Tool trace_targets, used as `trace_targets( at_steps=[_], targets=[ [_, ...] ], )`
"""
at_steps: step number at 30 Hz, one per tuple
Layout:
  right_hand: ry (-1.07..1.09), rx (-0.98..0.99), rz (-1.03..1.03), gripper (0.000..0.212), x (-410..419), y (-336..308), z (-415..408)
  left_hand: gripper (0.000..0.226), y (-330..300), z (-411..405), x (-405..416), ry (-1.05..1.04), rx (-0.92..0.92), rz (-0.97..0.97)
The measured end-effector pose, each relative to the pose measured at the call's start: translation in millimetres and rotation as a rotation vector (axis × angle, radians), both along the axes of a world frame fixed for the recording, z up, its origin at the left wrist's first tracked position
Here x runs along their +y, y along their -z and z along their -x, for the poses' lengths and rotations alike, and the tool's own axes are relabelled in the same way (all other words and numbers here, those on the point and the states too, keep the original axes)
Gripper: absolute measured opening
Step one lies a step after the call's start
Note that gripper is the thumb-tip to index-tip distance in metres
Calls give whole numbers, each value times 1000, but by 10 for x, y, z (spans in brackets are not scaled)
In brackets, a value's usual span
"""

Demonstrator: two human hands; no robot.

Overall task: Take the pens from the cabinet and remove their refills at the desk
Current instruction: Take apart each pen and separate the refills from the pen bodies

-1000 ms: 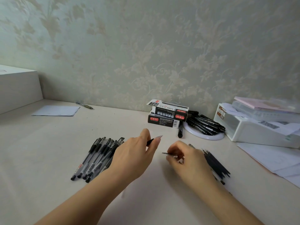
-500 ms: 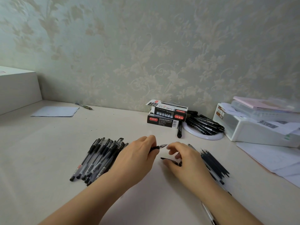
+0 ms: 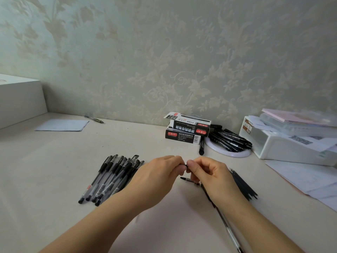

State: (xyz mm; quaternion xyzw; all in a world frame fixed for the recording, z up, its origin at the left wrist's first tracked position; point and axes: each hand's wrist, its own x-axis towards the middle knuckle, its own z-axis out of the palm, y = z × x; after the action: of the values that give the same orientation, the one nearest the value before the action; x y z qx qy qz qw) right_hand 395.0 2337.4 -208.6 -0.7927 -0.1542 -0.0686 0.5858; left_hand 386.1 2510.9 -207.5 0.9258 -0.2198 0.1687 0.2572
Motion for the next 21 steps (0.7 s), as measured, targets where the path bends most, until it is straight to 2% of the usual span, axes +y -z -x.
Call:
trace_targets(
  at_steps=[3, 7, 10, 13, 17, 21],
  targets=[
    [-13, 23, -49, 9, 1, -24, 10, 22, 16, -6, 0, -29, -3, -22],
    [-12, 57, -32, 17, 12, -4, 5, 16, 33, 21, -2, 11, 2, 8],
    [37, 75, -38, 9, 29, 12, 10, 14, 21, 33, -1, 35, -12, 1],
    [66, 61, -38, 21, 2, 10, 5, 12, 5, 26, -11, 43, -25, -8],
    [29, 66, -40, 5, -19, -7, 11, 13, 25, 9, -6, 19, -15, 1],
    [18, 87, -62, 12, -2, 11, 9, 18, 36, 0, -3, -1, -4, 13]
  ],
)
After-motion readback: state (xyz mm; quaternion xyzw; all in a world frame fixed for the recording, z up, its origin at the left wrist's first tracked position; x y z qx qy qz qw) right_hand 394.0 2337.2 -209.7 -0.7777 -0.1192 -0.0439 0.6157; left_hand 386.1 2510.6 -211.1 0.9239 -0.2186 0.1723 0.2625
